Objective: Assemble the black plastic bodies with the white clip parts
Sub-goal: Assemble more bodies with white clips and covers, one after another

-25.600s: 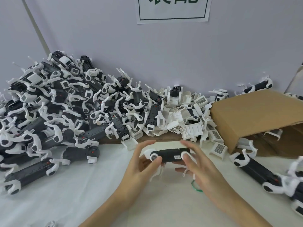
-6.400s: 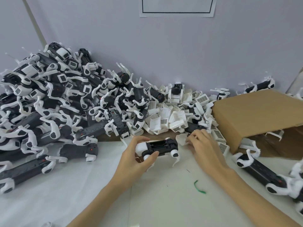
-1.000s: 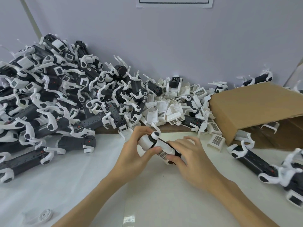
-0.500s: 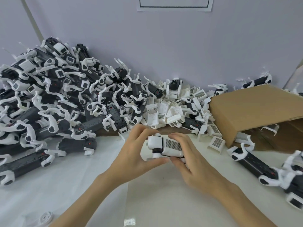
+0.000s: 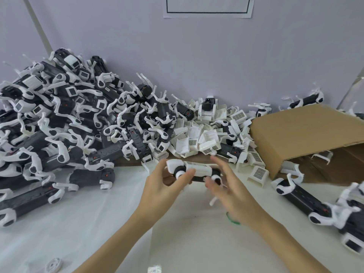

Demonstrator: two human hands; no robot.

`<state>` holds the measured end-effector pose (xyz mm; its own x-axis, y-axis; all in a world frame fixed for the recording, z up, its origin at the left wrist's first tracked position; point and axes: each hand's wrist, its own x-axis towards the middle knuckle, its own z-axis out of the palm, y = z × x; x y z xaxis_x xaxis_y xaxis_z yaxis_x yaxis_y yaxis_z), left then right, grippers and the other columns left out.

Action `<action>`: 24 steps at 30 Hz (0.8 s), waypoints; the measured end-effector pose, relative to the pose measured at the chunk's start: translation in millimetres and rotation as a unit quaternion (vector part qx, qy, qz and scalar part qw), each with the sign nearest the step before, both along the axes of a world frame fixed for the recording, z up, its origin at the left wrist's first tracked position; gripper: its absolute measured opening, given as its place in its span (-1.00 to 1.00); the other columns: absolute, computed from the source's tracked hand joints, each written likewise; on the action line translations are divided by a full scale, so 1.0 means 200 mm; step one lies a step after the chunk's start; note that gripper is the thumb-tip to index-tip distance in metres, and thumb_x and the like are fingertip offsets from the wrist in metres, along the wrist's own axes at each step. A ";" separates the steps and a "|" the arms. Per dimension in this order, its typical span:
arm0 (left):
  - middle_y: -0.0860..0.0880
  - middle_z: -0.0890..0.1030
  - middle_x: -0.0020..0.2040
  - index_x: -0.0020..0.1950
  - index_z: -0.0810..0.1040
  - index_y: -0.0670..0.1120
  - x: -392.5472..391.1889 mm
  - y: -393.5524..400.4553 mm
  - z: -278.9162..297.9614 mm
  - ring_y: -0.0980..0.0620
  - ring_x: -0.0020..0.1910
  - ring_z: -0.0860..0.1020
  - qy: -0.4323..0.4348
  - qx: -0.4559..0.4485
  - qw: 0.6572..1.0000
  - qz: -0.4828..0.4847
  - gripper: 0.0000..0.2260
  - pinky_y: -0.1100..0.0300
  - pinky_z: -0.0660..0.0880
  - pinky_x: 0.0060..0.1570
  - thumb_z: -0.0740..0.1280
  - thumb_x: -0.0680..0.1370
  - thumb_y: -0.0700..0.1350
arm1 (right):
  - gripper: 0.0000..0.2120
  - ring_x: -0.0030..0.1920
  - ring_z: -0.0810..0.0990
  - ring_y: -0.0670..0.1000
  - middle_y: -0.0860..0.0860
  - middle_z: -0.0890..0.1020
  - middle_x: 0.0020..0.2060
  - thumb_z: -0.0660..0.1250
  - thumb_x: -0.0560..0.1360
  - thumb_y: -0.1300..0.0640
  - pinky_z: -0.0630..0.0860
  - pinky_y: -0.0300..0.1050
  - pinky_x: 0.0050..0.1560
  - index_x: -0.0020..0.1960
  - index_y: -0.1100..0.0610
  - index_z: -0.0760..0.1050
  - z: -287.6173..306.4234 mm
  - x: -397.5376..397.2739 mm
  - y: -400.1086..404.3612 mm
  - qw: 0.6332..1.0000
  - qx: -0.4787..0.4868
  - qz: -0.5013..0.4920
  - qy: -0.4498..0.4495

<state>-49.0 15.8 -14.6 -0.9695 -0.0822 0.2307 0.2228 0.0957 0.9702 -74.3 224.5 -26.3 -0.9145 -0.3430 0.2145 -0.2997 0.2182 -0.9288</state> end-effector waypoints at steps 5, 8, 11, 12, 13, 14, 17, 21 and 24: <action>-0.03 0.77 -0.03 0.14 0.61 -0.01 -0.02 -0.06 -0.02 -0.01 -0.01 0.75 -0.034 0.025 0.999 -0.002 -0.56 0.20 0.62 -0.06 0.51 0.44 0.27 | -0.60 0.08 0.73 0.09 0.11 0.73 0.04 0.35 0.55 -0.11 0.57 0.23 0.29 0.27 0.11 0.60 0.02 0.00 0.00 0.996 -0.059 -0.011 -0.066; -0.07 0.77 -0.03 0.09 0.66 0.11 -0.03 -0.07 -0.02 -0.06 -0.01 0.73 -0.059 -0.001 0.998 -0.001 -0.55 0.07 0.62 -0.04 0.43 0.41 0.41 | -0.55 -0.02 0.73 0.22 0.25 0.68 0.02 0.35 0.53 -0.12 0.67 0.13 0.07 0.23 0.20 0.62 0.03 -0.01 -0.01 0.988 -0.106 -0.003 -0.109; -0.09 0.76 0.06 0.21 0.66 0.00 -0.06 -0.09 0.01 -0.13 0.09 0.69 -0.055 -0.004 0.998 -0.018 -0.36 -0.10 0.60 0.20 0.14 0.55 0.48 | -0.47 -0.03 0.71 0.27 0.38 0.65 0.06 0.25 0.62 -0.09 0.68 0.00 -0.01 0.30 0.36 0.56 0.09 -0.08 0.05 0.950 -0.253 0.015 -0.183; -0.08 0.76 0.08 0.25 0.64 -0.02 -0.06 -0.10 0.03 -0.10 0.09 0.69 -0.052 0.012 0.998 -0.024 -0.35 -0.05 0.61 0.17 0.07 0.58 0.45 | -0.46 0.09 0.70 0.26 0.38 0.63 0.18 0.21 0.68 -0.06 0.68 0.01 0.09 0.41 0.37 0.48 0.14 -0.10 0.10 0.916 -0.346 0.035 -0.199; -0.07 0.76 0.08 0.25 0.64 -0.03 -0.06 -0.12 0.05 -0.08 0.08 0.70 -0.048 0.022 0.998 -0.024 -0.36 0.01 0.62 0.12 0.05 0.59 0.42 | -0.48 0.28 0.63 0.26 0.35 0.56 0.34 0.16 0.73 -0.03 0.62 0.04 0.26 0.52 0.32 0.37 0.19 -0.12 0.15 0.870 -0.446 0.065 -0.200; -0.06 0.76 0.07 0.22 0.66 -0.03 -0.07 -0.13 0.07 -0.05 0.06 0.70 -0.040 0.022 0.999 -0.018 -0.39 0.04 0.63 0.09 0.06 0.61 0.39 | -0.48 0.45 0.50 0.26 0.30 0.46 0.48 0.12 0.76 -0.02 0.49 0.08 0.44 0.62 0.24 0.23 0.24 -0.14 0.22 0.818 -0.531 0.099 -0.198; 0.06 0.72 0.02 0.07 0.70 0.02 -0.08 -0.16 0.07 0.07 0.04 0.65 -0.011 -0.078 0.997 0.009 -0.59 0.07 0.60 0.08 0.20 0.68 0.27 | -0.41 0.65 0.14 0.22 0.18 0.17 0.66 -0.01 0.77 -0.14 0.05 0.18 0.66 0.69 0.08 -0.08 0.28 -0.16 0.32 0.769 -0.582 0.149 -0.217; 0.12 0.52 0.23 0.26 0.63 0.07 -0.14 -0.18 -0.02 0.09 0.24 0.46 0.089 -0.337 0.930 0.113 -0.81 0.21 0.45 0.14 0.43 0.64 -0.05 | -0.38 0.65 0.16 0.17 0.12 0.20 0.66 0.01 0.77 -0.13 0.10 0.16 0.63 0.69 0.20 0.00 0.14 -0.16 0.30 0.790 -0.527 0.141 -0.281; -0.07 0.40 0.35 0.45 0.55 0.09 -0.25 -0.18 -0.04 -0.13 0.34 0.34 0.118 -0.447 0.871 0.163 -0.61 -0.02 0.46 0.27 0.45 0.62 -0.06 | -0.48 0.52 0.44 0.13 0.09 0.42 0.55 0.11 0.74 -0.11 0.45 0.10 0.44 0.55 0.21 0.40 0.07 -0.16 0.27 0.797 -0.507 0.117 -0.307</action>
